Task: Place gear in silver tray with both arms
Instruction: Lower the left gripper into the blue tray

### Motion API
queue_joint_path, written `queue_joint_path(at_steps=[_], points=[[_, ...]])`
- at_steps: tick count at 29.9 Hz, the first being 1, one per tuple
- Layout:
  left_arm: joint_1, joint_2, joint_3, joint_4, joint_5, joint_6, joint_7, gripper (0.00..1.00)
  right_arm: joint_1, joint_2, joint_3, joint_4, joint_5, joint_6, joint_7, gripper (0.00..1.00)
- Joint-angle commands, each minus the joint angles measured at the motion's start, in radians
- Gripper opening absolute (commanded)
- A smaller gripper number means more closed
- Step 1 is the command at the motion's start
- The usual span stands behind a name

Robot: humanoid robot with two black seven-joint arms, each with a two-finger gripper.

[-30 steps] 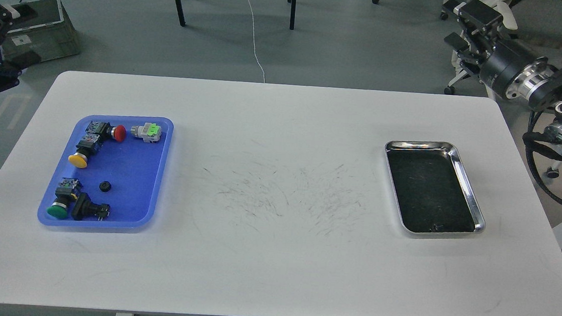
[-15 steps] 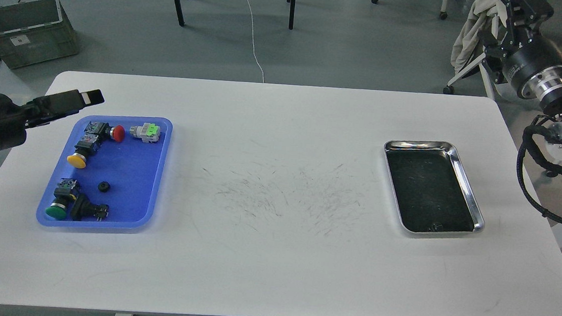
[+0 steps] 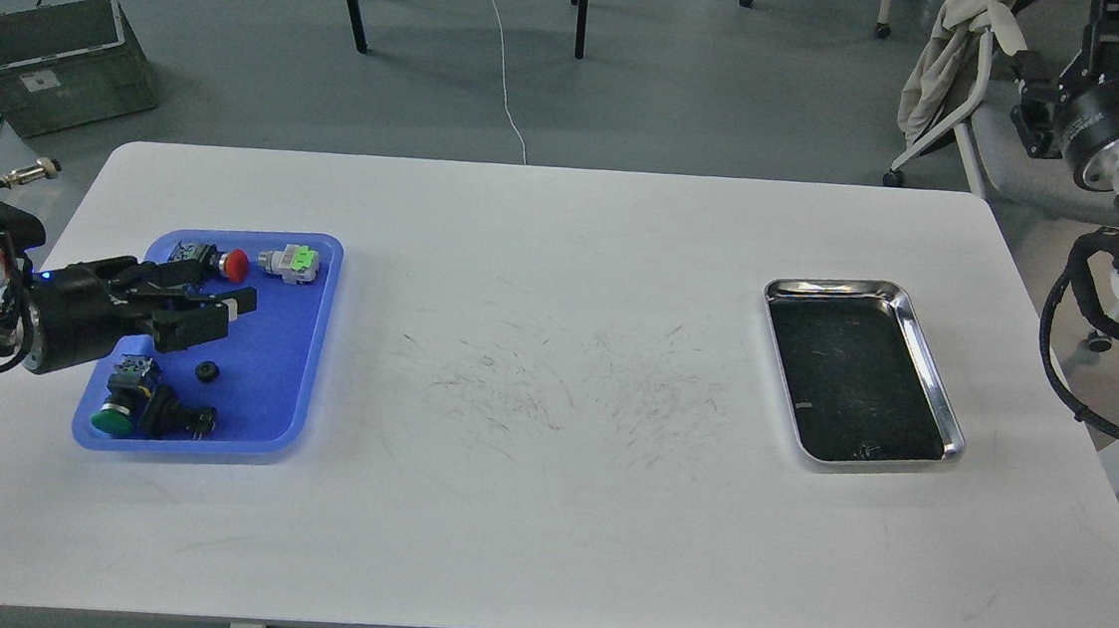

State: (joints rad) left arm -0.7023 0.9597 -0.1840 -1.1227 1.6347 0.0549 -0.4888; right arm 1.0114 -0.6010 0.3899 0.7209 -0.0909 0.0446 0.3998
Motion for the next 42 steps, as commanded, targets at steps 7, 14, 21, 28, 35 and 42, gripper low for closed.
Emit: queue_joint_path(at_steps=[7,14,21,28,35,42], points=[[0.012,-0.087,0.001,0.190,0.168,0.075,0.000,0.78,0.006,0.000,-0.005,0.000,-0.001,0.000,0.001,0.91],[0.061,-0.093,0.024,0.201,0.182,0.094,0.000,0.73,0.007,0.000,-0.009,0.000,-0.001,0.000,0.001,0.91],[0.073,-0.095,0.051,0.207,0.182,0.105,0.000,0.52,0.006,0.000,-0.013,0.000,-0.003,0.000,0.001,0.92],[0.075,-0.111,0.051,0.227,0.182,0.105,0.000,0.51,0.007,0.000,-0.016,0.002,-0.003,0.000,0.001,0.92],[0.075,-0.134,0.052,0.267,0.182,0.105,0.000,0.51,0.006,0.000,-0.017,0.005,-0.004,0.001,0.001,0.92],[0.075,-0.147,0.052,0.288,0.182,0.106,0.000,0.51,0.006,0.000,-0.017,0.003,-0.006,0.001,0.001,0.92]])
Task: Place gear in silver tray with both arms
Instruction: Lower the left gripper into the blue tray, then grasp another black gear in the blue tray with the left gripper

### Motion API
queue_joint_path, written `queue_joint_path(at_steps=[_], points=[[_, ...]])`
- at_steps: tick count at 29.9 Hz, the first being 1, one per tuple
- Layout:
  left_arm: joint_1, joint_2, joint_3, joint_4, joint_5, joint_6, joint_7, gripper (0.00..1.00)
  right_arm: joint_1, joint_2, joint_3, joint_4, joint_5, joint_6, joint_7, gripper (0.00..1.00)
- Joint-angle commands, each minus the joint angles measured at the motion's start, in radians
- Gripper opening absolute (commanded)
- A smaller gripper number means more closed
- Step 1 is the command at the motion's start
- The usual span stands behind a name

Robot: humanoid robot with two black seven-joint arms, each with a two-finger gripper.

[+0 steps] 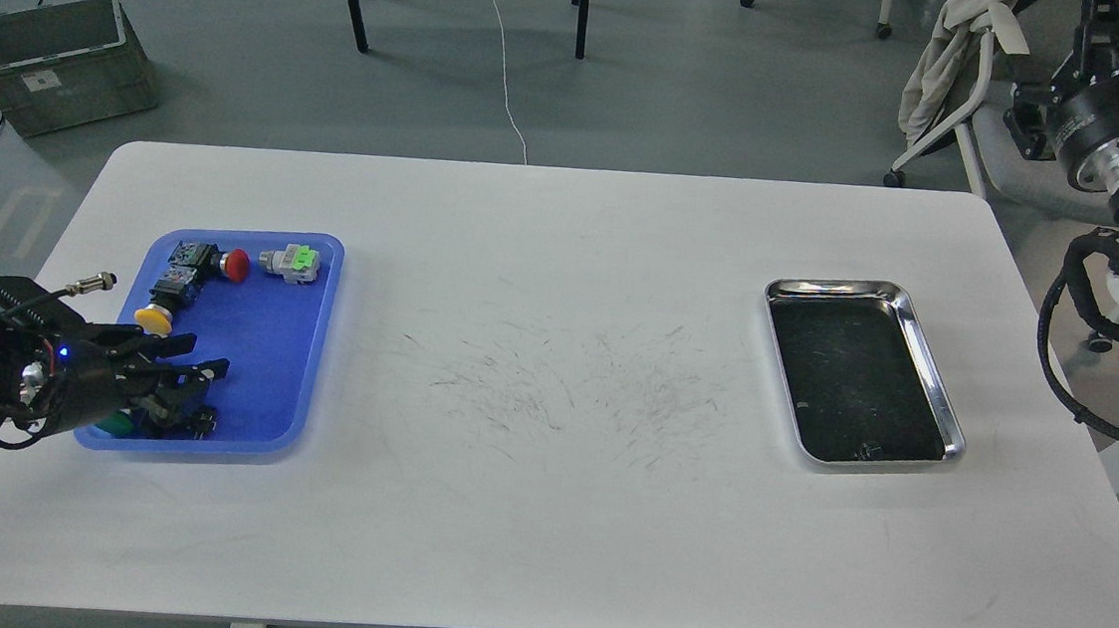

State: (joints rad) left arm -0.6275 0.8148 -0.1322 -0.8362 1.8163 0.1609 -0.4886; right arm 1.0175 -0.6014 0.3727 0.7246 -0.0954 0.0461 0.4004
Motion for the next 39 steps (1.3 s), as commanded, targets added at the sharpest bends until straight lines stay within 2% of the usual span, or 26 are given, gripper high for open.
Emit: queue_joint_path(at_steps=[1,10,13,24,39], points=[[0.000,-0.003,0.000,0.002,0.000,0.000,0.000,0.51,0.000,0.000,0.000,-0.001,-0.001,0.000,0.000,0.92],[0.000,-0.017,0.000,0.000,0.001,0.000,0.000,0.51,-0.005,0.000,-0.001,-0.001,-0.004,0.000,0.000,0.92],[0.000,-0.017,0.000,0.003,0.000,-0.001,0.000,0.46,-0.005,0.000,-0.001,0.001,-0.004,0.000,0.000,0.92],[0.002,-0.017,0.000,0.003,0.001,0.000,0.000,0.36,-0.007,0.000,-0.003,0.003,-0.007,0.001,0.000,0.92],[0.014,-0.016,0.000,-0.017,0.000,0.000,0.000,0.36,-0.010,0.000,-0.005,0.001,-0.012,0.001,0.000,0.92]])
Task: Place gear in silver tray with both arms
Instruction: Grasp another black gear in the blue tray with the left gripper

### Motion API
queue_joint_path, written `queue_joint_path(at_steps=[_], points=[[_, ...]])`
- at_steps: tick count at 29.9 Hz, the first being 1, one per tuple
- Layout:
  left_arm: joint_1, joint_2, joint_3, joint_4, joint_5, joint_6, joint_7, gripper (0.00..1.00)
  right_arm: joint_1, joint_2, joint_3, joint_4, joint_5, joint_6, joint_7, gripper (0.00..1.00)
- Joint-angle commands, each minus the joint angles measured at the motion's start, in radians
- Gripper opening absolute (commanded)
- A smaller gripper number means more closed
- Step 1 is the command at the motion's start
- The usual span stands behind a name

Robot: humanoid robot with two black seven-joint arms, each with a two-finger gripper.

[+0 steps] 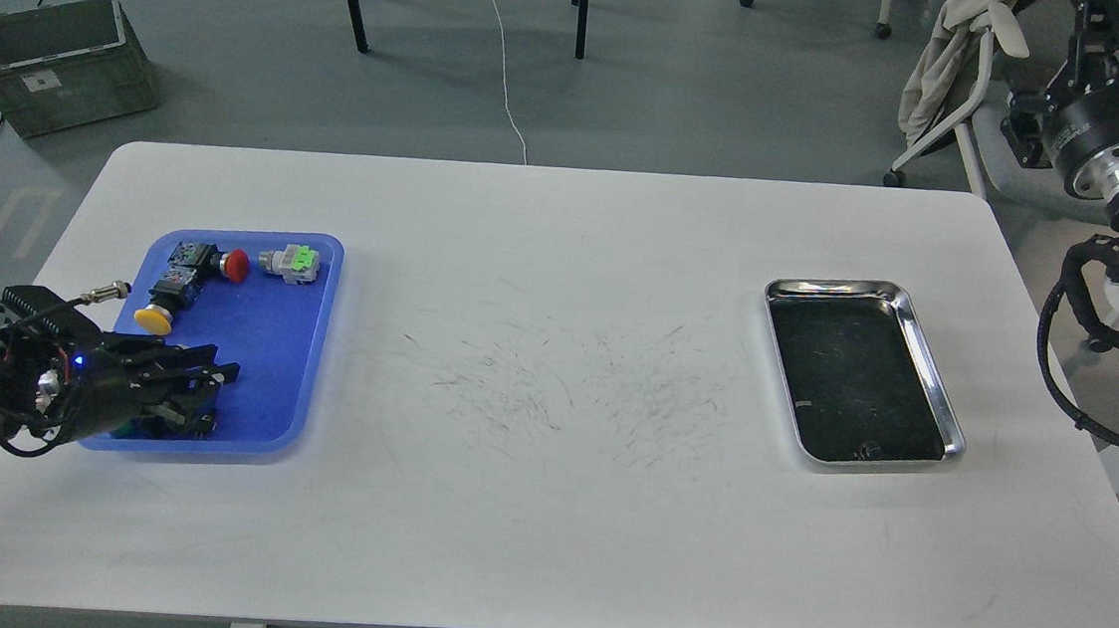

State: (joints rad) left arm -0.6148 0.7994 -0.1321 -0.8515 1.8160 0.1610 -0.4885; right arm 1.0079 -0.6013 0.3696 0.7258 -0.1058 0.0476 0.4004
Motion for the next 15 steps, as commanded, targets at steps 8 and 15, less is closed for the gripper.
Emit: queue_joint_path(at_steps=[8,15], points=[[0.000,0.001,0.000,-0.012,0.002,0.000,0.000,0.26,0.000,-0.002,-0.001,0.000,-0.002,0.001,0.000,0.93],[0.009,0.014,0.000,-0.047,0.013,0.000,0.000,0.21,0.000,-0.002,-0.001,0.001,-0.002,0.001,0.000,0.93]])
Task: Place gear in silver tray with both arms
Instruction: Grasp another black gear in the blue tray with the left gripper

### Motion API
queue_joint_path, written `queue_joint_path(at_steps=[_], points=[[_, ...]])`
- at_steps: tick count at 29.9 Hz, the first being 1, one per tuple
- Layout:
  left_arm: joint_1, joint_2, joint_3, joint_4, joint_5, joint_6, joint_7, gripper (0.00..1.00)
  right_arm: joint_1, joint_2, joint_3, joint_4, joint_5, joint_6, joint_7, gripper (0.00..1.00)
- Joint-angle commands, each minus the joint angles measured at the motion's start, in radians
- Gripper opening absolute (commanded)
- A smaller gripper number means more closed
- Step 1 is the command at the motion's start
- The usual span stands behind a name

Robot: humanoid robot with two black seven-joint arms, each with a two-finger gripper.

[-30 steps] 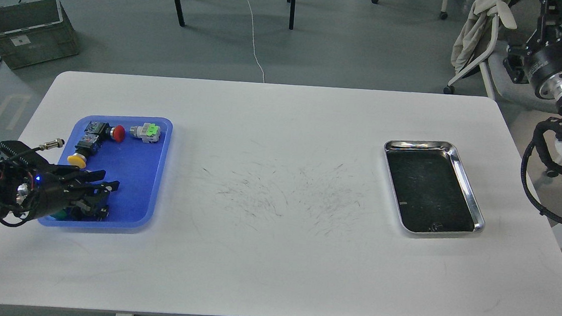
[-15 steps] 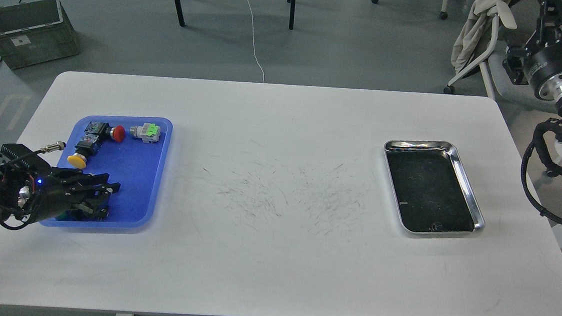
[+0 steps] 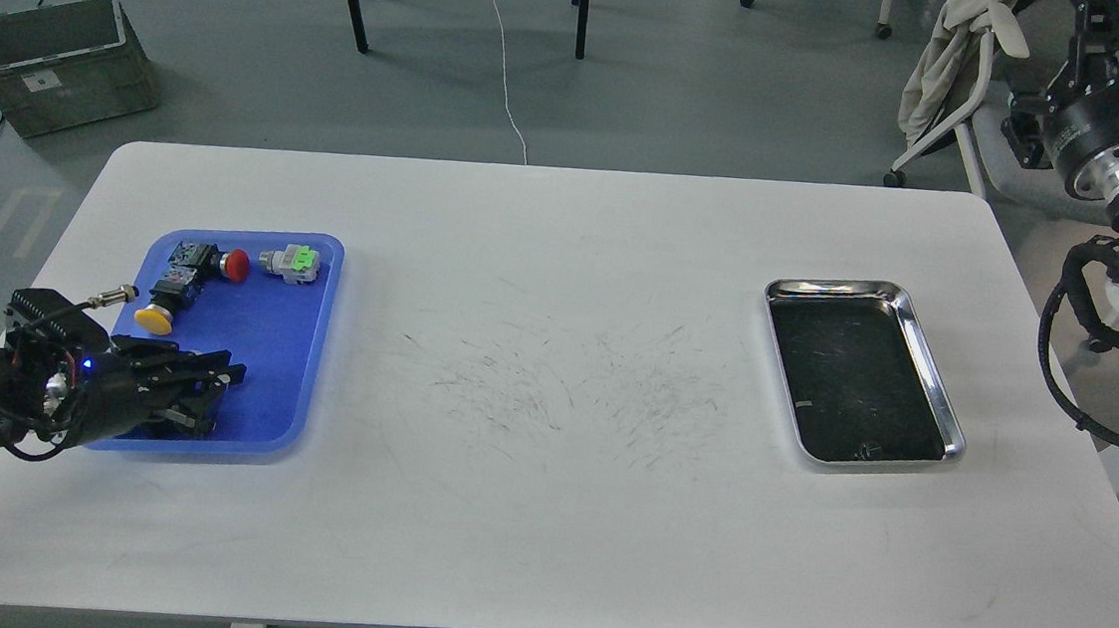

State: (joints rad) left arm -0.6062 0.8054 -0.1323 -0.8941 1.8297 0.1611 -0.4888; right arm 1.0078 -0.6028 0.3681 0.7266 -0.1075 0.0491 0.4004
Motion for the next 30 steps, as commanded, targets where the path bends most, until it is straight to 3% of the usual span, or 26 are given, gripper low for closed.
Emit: queue_joint_path(at_steps=[1,10,19,30], points=[[0.000,0.011,-0.001,-0.005,-0.001,0.000,0.000,0.21,0.000,0.000,0.000,-0.001,0.000,0.000,0.000,0.93],[-0.003,0.026,-0.001,-0.011,-0.007,-0.002,0.000,0.23,-0.002,0.000,0.000,0.002,0.000,0.000,0.000,0.93],[-0.001,0.058,-0.001,-0.055,-0.012,-0.005,0.000,0.54,-0.006,0.001,0.000,0.001,0.000,0.001,0.000,0.93],[0.002,0.044,-0.001,-0.055,-0.026,-0.008,0.000,0.56,-0.008,-0.002,0.000,0.005,0.000,0.001,0.000,0.93]])
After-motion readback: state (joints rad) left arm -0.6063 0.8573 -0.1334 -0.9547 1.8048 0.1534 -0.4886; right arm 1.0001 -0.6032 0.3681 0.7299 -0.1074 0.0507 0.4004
